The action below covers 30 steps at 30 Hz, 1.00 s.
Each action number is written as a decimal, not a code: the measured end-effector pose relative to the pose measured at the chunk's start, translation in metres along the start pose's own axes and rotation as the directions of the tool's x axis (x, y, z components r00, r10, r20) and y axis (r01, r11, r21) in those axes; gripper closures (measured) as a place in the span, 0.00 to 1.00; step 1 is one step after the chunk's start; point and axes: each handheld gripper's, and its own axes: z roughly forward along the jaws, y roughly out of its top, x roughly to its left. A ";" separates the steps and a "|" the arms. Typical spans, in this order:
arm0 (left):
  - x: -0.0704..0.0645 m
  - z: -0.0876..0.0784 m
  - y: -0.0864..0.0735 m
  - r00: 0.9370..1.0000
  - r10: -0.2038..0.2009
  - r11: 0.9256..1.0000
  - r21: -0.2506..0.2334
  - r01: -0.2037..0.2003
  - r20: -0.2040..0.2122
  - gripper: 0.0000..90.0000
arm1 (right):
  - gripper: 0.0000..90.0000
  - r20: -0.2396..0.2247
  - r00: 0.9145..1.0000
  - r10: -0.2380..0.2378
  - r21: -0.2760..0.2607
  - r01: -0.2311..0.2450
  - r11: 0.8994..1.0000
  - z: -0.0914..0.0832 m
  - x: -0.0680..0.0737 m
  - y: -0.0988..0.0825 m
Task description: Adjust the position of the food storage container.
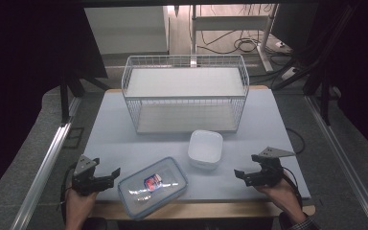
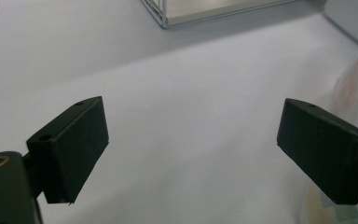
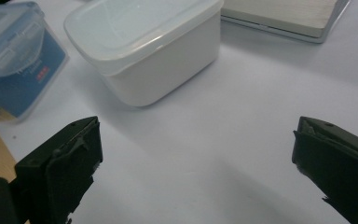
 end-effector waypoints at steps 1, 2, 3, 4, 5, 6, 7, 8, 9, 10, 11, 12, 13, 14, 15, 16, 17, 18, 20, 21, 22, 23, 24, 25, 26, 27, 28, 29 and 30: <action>0.000 0.000 0.000 1.000 -0.011 1.000 0.004 0.011 0.010 0.10 | 0.03 0.003 1.000 -0.003 0.005 0.003 1.000 -0.001 0.000 0.000; 0.000 0.001 -0.001 1.000 -0.019 1.000 0.004 0.019 0.015 0.10 | 0.04 0.003 1.000 0.000 0.005 0.000 1.000 -0.001 0.000 0.000; 0.000 0.001 -0.001 0.999 -0.026 1.000 0.005 0.026 0.022 0.11 | 0.05 0.000 1.000 -0.003 0.006 0.003 1.000 -0.001 0.000 0.001; -0.001 0.001 0.000 0.999 -0.032 0.999 0.008 0.031 0.032 0.11 | 0.06 -0.003 1.000 -0.004 0.010 0.004 1.000 -0.001 0.000 0.001; -0.001 0.002 0.000 0.998 -0.044 0.999 0.023 0.043 0.038 0.11 | 0.07 -0.001 1.000 -0.008 0.014 0.008 1.000 -0.001 0.001 0.001; -0.002 0.003 0.000 0.998 -0.046 0.999 0.027 0.045 0.039 0.11 | 0.08 -0.001 1.000 -0.012 0.018 0.012 1.000 -0.001 0.001 0.002; -0.002 0.004 0.000 0.998 -0.045 0.999 0.032 0.044 0.043 0.11 | 0.09 -0.003 1.000 -0.016 0.020 0.016 1.000 -0.001 0.002 0.002; -0.002 0.005 -0.001 0.998 -0.046 0.998 0.038 0.045 0.042 0.11 | 0.10 -0.003 1.000 -0.020 0.024 0.020 1.000 0.000 0.003 0.002; -0.001 0.006 -0.001 0.998 -0.049 0.998 0.043 0.047 0.042 0.11 | 0.11 0.000 1.000 -0.029 0.030 0.029 0.999 0.000 0.004 0.002; -0.001 0.006 -0.001 0.998 -0.049 0.998 0.043 0.047 0.042 0.11 | 0.11 0.000 1.000 -0.029 0.030 0.029 0.999 0.000 0.004 0.002; -0.001 0.007 -0.003 0.996 -0.061 0.997 0.044 0.059 0.058 0.12 | 0.13 0.003 0.999 -0.040 0.037 0.039 0.999 0.001 0.005 0.002; -0.001 0.007 -0.003 0.996 -0.063 0.997 0.039 0.061 0.063 0.12 | 0.14 0.003 0.999 -0.041 0.039 0.041 0.998 0.002 0.006 0.002; -0.001 0.007 -0.003 0.996 -0.061 0.998 0.031 0.059 0.068 0.11 | 0.15 0.001 0.999 -0.041 0.040 0.041 0.998 0.002 0.006 0.002; -0.002 0.007 -0.003 0.996 -0.056 0.998 0.026 0.054 0.069 0.11 | 0.16 0.000 0.999 -0.043 0.041 0.043 0.998 0.002 0.006 0.003; -0.003 0.008 -0.003 0.997 -0.046 0.999 0.024 0.045 0.066 0.11 | 0.17 -0.001 0.999 -0.042 0.042 0.042 0.998 0.002 0.007 0.003; -0.003 0.008 -0.003 0.997 -0.041 0.999 0.022 0.040 0.063 0.11 | 0.18 0.000 0.999 -0.045 0.043 0.045 0.998 0.003 0.007 0.003; -0.004 0.008 -0.003 0.997 -0.037 0.999 0.024 0.036 0.060 0.10 | 0.20 0.001 0.999 -0.048 0.043 0.048 0.998 0.003 0.007 0.003; -0.004 0.008 -0.003 0.998 -0.038 0.999 0.025 0.036 0.057 0.10 | 0.21 0.002 0.999 -0.049 0.045 0.049 0.998 0.003 0.008 0.003; -0.004 0.008 -0.002 0.998 -0.037 0.999 0.031 0.036 0.044 0.10 | 0.24 0.003 0.999 -0.051 0.047 0.050 0.998 0.003 0.008 0.005; -0.004 0.008 -0.003 0.999 -0.034 0.999 0.031 0.033 0.037 0.10 | 0.26 0.001 0.999 -0.053 0.046 0.053 0.997 0.003 0.009 0.006; -0.004 0.008 -0.003 0.999 -0.030 0.999 0.029 0.029 0.028 0.09 | 0.29 -0.008 0.999 -0.053 0.046 0.053 0.998 0.002 0.009 0.007; -0.003 0.008 -0.003 0.999 -0.027 0.999 0.027 0.027 0.020 0.08 | 0.31 -0.016 0.998 -0.055 0.046 0.055 0.997 0.002 0.010 0.009; -0.003 0.008 -0.004 1.000 -0.025 0.999 0.027 0.024 0.015 0.08 | 0.34 -0.024 0.998 -0.057 0.045 0.058 0.997 0.003 0.010 0.011; -0.003 0.008 -0.004 1.000 -0.023 0.999 0.025 0.023 0.013 0.07 | 0.36 -0.029 0.998 -0.064 0.047 0.065 0.997 0.003 0.011 0.013; -0.003 0.008 -0.004 1.000 -0.022 0.999 0.025 0.022 0.012 0.07 | 0.39 -0.033 0.997 -0.068 0.048 0.070 0.996 0.003 0.011 0.016; -0.003 0.008 -0.004 1.000 -0.020 0.999 0.025 0.020 0.010 0.07 | 0.43 -0.040 0.997 -0.068 0.049 0.070 0.996 0.003 0.011 0.018; -0.003 0.009 -0.004 1.000 -0.015 1.000 0.024 0.015 0.007 0.06 | 0.47 -0.053 0.996 -0.070 0.053 0.073 0.996 0.003 0.011 0.021; -0.003 0.009 -0.004 1.000 -0.008 1.000 0.025 0.008 0.001 0.06 | 0.50 -0.063 0.995 -0.077 0.057 0.080 0.995 0.003 0.011 0.023; -0.004 0.009 -0.004 1.000 -0.002 1.000 0.027 0.002 -0.004 0.06 | 0.54 -0.069 0.993 -0.094 0.063 0.098 0.993 0.004 0.012 0.027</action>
